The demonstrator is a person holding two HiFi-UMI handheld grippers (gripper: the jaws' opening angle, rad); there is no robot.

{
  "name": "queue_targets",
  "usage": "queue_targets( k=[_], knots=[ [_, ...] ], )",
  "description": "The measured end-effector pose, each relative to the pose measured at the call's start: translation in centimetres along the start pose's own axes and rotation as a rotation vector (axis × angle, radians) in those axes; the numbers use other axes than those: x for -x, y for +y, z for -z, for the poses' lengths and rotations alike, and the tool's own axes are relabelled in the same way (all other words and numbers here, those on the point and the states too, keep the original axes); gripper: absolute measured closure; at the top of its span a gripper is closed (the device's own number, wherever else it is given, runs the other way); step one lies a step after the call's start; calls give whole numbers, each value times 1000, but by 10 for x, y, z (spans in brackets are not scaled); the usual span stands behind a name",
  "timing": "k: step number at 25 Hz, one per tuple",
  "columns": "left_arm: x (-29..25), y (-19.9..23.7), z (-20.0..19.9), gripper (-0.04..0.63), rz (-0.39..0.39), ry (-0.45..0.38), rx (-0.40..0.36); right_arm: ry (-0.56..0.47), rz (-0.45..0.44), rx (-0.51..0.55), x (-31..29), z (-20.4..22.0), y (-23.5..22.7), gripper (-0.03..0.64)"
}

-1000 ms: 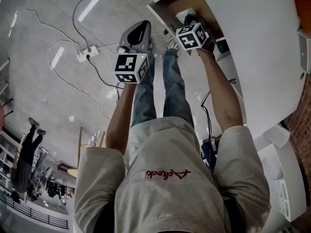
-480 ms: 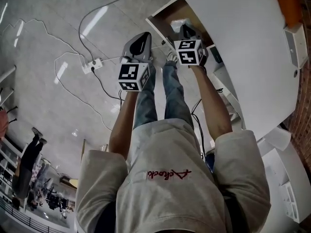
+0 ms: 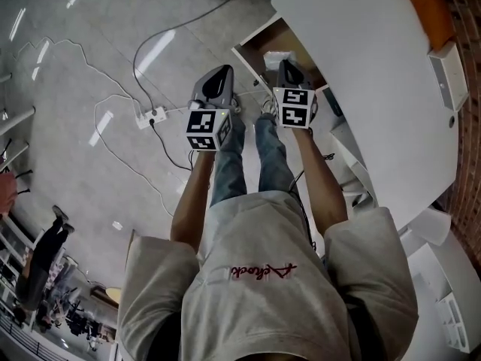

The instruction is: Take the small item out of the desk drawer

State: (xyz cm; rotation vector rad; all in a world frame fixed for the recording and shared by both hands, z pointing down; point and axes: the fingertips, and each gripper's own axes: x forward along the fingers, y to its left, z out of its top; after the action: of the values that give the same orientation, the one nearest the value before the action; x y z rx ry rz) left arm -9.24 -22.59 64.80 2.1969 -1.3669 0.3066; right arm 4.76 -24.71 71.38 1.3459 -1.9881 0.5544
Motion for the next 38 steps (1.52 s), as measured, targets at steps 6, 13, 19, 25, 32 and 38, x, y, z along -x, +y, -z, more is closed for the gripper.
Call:
queue_targets(
  k=[6,13,19,25,32,38],
  knots=[
    [16,-8,-37,586,-5,-39,-46,-121,-4,16,42,-50,7,606],
    [36,-26,-91,586,-4,-99,-132,-288,20,3,100,-119,-2,606],
    [64,-43,-133,586,-13,-156,-151,-398,40,2,160,-160,-14,606],
    [78,-56,-185,586,-24,-248,-195,-510,65,21,207,-201,-31,606],
    [94,-72,-233,586,-14,-324,-232,-585,87,29,250,-227,-42,606],
    [101,-85,-264,586,-1,-380,-270,-636,128,22,272,-238,-59,606]
  ],
)
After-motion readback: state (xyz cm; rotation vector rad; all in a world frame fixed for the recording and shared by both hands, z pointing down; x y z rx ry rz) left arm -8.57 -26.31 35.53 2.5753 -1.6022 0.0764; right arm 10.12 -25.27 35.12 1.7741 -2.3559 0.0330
